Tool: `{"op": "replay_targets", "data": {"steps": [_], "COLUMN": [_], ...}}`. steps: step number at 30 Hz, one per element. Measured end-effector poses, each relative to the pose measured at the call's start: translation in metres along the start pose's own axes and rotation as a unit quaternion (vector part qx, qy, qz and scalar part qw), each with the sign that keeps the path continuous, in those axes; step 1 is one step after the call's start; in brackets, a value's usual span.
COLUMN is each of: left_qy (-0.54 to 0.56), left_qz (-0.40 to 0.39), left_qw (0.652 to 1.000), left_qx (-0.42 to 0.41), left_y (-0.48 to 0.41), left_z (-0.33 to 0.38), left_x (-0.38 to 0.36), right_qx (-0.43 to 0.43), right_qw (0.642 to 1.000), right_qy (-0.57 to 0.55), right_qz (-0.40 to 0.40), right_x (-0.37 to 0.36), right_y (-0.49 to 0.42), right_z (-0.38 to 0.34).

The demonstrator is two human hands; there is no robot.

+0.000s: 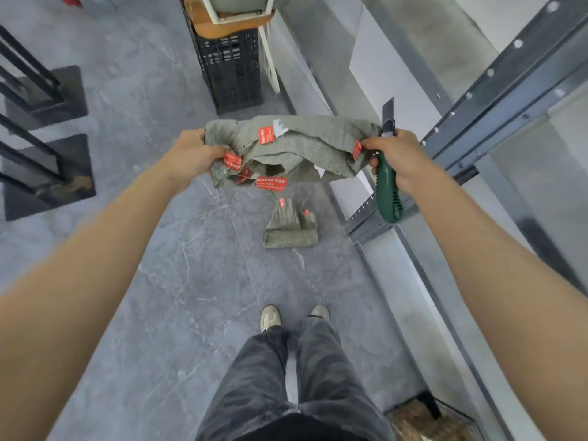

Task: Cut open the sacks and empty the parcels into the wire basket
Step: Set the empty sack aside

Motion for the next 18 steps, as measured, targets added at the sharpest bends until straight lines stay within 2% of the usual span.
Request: {"op": "replay_targets", "data": {"steps": [9,18], "left_qy": [0.022,0.05], "left_qz": [0.024,0.056], "left_qw": [0.997,0.986], "left_qx": [0.065,0.149], "left_y": [-0.073,-0.15], "left_z": [-0.023,-0.06], "left_x": [-0.004,-0.044], "right_qx": [-0.041,-0.102], "right_qw": [0.998,0.991], "right_qy": [-0.013,-0.056], "right_qz": [-0.046,-0.061], "right_x": [0.012,0.039], "right_y": [-0.103,-0.193], "right_z": [0.02,0.069]}}
Point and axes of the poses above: each hand's wrist, its own y-axis away from the middle knuckle, its own x-axis out of the back of the hand, z = x × y, the point moved 4 cm from there along -y, towards the middle knuckle, and after that the axes turned 13 degrees about -z, right-handed, at the moved point
